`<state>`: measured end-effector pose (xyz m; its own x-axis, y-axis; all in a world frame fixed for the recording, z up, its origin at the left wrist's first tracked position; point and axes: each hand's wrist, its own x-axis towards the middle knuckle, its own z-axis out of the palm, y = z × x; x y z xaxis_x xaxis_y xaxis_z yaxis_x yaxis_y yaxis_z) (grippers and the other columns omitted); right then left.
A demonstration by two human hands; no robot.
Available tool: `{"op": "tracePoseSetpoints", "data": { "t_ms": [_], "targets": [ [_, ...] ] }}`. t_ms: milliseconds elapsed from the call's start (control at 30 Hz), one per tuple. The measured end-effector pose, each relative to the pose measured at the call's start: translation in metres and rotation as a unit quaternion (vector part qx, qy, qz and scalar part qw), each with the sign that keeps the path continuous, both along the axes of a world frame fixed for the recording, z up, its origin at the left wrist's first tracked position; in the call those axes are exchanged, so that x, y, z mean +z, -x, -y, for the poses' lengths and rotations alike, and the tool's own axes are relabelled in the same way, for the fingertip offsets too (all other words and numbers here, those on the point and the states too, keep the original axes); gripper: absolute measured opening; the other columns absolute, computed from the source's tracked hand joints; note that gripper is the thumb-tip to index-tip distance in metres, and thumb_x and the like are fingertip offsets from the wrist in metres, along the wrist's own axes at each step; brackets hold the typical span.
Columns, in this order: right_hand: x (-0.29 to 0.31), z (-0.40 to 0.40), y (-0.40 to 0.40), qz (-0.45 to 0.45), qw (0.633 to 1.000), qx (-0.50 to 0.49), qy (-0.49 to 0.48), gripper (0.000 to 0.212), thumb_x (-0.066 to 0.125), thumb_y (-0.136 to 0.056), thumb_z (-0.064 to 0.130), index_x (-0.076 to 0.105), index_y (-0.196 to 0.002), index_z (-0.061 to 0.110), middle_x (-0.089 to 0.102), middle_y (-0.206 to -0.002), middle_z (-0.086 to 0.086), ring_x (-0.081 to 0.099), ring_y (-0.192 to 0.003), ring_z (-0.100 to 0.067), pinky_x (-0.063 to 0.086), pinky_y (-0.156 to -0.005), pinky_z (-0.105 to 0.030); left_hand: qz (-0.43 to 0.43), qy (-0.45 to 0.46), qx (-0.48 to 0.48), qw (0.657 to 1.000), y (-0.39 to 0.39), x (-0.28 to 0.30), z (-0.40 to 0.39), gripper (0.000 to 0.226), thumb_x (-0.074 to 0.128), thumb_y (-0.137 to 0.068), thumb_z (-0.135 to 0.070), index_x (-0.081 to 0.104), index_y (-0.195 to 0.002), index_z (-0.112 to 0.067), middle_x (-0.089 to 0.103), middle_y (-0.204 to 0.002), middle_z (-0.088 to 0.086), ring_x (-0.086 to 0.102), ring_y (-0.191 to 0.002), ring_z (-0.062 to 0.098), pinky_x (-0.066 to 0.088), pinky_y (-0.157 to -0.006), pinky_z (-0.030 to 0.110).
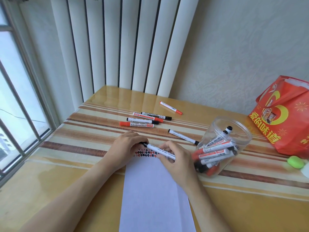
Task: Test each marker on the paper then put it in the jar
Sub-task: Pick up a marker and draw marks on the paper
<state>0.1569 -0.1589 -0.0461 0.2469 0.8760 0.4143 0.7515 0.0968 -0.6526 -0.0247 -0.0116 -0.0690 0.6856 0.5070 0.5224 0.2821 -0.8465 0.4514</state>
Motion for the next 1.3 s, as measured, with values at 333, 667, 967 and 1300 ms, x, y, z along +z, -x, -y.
{"op": "tracePoseSetpoints", "data": {
  "t_ms": [333, 667, 967, 1300],
  "targets": [
    [0.001, 0.005, -0.001, -0.022, 0.999, -0.011, 0.033, 0.01, 0.079, -0.09, 0.029, 0.071, -0.086, 0.024, 0.073, -0.081, 0.011, 0.056, -0.062, -0.016, 0.042, -0.054, -0.029, -0.006, -0.026, -0.036, 0.999, 0.0, -0.001, 0.001, 0.023, 0.055, -0.092, -0.016, 0.075, -0.101, -0.021, 0.069, -0.082, -0.013, 0.055, -0.077, 0.011, 0.045, -0.07, 0.027],
    [0.023, 0.005, 0.013, 0.02, 0.998, -0.018, -0.065, 0.015, 0.075, -0.087, 0.013, 0.065, -0.096, 0.02, 0.063, -0.097, 0.009, 0.06, -0.088, -0.005, 0.043, -0.075, -0.013, 0.051, 0.034, -0.021, 0.998, 0.002, 0.004, 0.006, 0.018, 0.062, -0.097, -0.026, 0.074, -0.11, -0.023, 0.069, -0.089, -0.015, 0.061, -0.084, 0.006, 0.048, -0.073, 0.027],
    [0.12, 0.04, -0.007, 0.06, 0.931, -0.173, -0.315, 0.01, 0.062, -0.103, 0.011, 0.058, -0.111, 0.005, 0.071, -0.095, -0.003, 0.072, -0.083, -0.022, 0.054, -0.072, -0.031, 0.038, 0.149, 0.01, 0.988, 0.009, 0.015, 0.019, 0.051, 0.03, -0.102, -0.059, 0.065, -0.13, -0.035, 0.072, -0.113, -0.022, 0.065, -0.107, -0.004, 0.052, -0.089, 0.027],
    [0.132, 0.055, -0.079, 0.186, 0.95, -0.249, 0.008, 0.022, 0.047, -0.104, 0.027, 0.06, -0.094, 0.012, 0.065, -0.085, -0.007, 0.063, -0.086, -0.038, 0.044, -0.07, -0.04, -0.072, 0.015, 0.129, 0.989, -0.002, -0.007, 0.007, 0.056, 0.029, -0.096, -0.049, 0.071, -0.126, -0.028, 0.066, -0.135, -0.008, 0.049, -0.14, 0.012, 0.034, -0.117, 0.04]
  ]
}}
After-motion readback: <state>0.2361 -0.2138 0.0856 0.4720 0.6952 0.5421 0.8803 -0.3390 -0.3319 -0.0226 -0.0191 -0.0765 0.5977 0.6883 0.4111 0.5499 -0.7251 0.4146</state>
